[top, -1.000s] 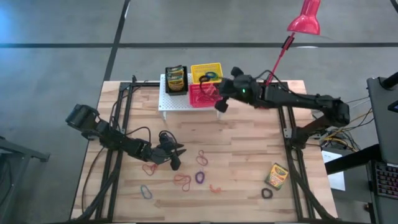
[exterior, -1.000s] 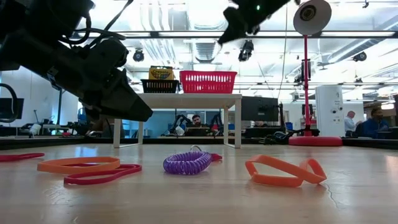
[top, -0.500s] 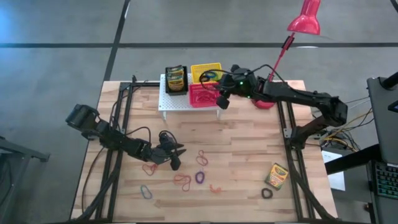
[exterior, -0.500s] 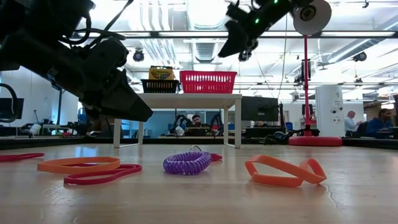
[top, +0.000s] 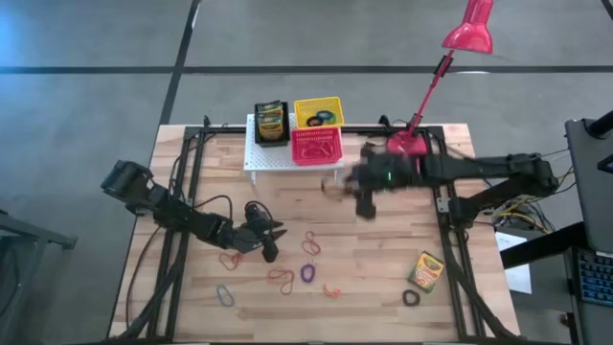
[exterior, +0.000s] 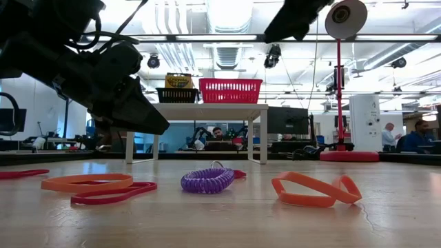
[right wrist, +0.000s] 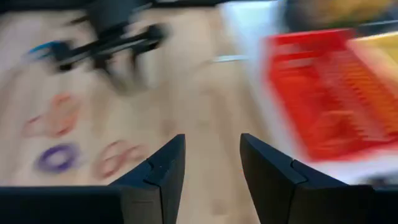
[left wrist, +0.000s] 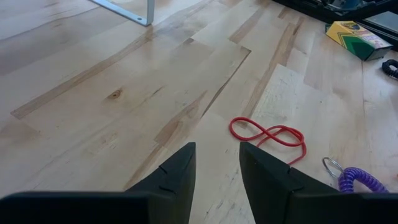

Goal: Pick & Place Office Desk Supplies
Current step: Put the red rubber band into the red bin on the shelf

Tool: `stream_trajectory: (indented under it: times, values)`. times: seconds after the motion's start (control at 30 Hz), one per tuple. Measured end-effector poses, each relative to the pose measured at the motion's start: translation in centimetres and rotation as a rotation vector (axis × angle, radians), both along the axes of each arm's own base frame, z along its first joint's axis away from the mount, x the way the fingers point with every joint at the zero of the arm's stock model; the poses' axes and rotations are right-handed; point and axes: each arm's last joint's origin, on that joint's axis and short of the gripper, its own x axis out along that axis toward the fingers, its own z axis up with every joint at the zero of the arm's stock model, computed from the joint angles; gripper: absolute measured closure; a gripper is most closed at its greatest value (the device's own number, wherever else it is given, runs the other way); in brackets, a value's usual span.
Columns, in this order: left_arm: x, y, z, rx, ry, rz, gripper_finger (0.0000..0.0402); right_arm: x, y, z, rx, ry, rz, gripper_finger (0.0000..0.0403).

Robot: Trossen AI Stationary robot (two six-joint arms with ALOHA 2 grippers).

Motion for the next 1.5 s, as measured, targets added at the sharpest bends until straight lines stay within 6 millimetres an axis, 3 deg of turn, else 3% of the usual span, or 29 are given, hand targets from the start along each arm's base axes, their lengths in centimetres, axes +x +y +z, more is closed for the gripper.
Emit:
stream_trajectory:
  times: [0.17,0.3,0.5,0.7,0.9,1.2,1.5]
  values:
    - [0.0,0.0,0.0,0.0,-0.001,0.0,0.0271,0.8,5.4,-5.0,0.024,-0.071,0.163,0.0265]
    - [0.0,0.0,0.0,-0.001,-0.004,0.0,0.0271,1.7,8.1,-10.0,0.022,-0.114,0.254,0.0268]
    - [0.1,0.0,0.0,-0.002,-0.004,0.002,0.0271,4.3,8.8,-15.1,0.112,-0.098,0.298,0.0251]
    - [0.1,0.1,0.0,-0.002,-0.004,0.003,0.0271,7.2,8.5,-18.8,0.095,0.004,0.451,0.0221]
    - [0.1,0.1,0.0,-0.002,-0.004,0.003,0.0271,8.6,7.1,-19.0,0.069,0.071,0.479,0.0234]
    - [0.1,0.1,0.0,-0.002,-0.004,0.003,0.0271,8.1,6.7,-19.8,-0.063,0.115,0.64,0.0282]
    - [0.1,0.1,0.0,-0.002,-0.004,0.003,0.0271,8.5,5.9,-19.5,-0.097,0.075,0.638,0.0312]
